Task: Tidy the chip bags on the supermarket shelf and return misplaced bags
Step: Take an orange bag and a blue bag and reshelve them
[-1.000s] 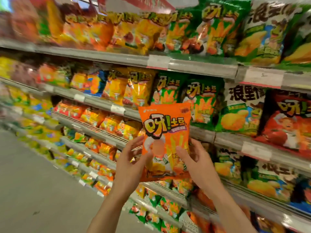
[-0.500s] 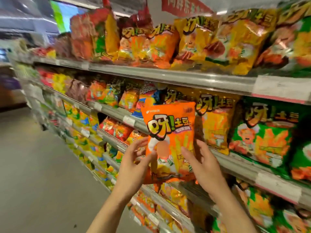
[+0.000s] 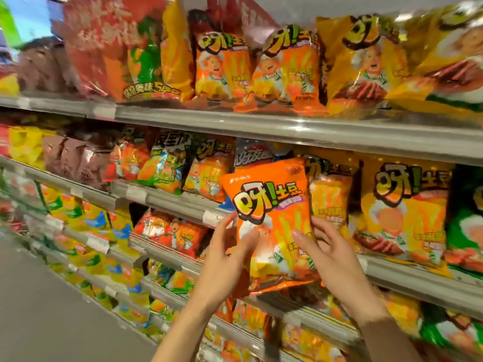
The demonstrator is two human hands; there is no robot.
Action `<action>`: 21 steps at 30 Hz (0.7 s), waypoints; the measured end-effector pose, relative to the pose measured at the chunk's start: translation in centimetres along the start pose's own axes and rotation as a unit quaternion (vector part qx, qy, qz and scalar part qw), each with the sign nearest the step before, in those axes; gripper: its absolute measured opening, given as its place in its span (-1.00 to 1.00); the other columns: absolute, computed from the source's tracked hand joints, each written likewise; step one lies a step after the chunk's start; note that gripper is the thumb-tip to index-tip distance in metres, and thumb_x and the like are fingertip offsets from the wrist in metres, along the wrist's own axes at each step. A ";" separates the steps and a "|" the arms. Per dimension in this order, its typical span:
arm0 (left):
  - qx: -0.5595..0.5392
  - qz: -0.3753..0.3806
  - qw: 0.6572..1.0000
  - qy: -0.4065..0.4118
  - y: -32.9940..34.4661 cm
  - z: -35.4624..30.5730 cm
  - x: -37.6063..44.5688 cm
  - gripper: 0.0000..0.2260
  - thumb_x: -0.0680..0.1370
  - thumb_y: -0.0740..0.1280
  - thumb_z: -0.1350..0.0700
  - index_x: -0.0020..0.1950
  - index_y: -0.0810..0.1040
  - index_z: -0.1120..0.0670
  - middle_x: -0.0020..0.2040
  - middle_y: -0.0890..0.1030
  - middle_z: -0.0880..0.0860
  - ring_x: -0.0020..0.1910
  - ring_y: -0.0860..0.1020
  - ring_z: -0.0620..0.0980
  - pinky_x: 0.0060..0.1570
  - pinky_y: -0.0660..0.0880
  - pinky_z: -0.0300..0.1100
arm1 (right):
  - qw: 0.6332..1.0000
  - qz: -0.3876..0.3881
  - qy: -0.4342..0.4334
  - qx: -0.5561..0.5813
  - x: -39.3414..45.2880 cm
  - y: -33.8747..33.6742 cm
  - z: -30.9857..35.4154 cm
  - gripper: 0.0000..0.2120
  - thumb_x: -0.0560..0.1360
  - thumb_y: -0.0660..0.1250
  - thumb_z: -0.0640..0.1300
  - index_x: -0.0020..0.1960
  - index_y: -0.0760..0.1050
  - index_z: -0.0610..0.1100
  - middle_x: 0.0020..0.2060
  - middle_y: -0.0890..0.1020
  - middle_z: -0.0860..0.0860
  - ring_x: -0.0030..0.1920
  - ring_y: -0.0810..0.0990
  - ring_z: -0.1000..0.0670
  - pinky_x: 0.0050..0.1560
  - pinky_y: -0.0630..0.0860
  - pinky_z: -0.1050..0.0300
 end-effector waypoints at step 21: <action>-0.038 0.091 0.995 0.035 -14.2 1.0 12.8 -0.45 0.50 0.45 -0.13 0.44 0.34 -0.26 0.45 0.43 -0.16 0.42 0.41 -0.13 0.43 0.35 -0.05 | 0.947 -0.211 0.017 -0.240 7.8 11.6 5.9 -0.16 0.47 0.33 0.38 0.57 0.24 -0.08 0.45 0.45 -0.06 0.39 0.49 -0.06 0.37 0.46 -0.07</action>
Point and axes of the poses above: each hand's wrist, its own x-axis towards the middle knuckle, its own y-axis out of the palm, z = x × y, the point moved 3 cm from there along x, towards the middle knuckle
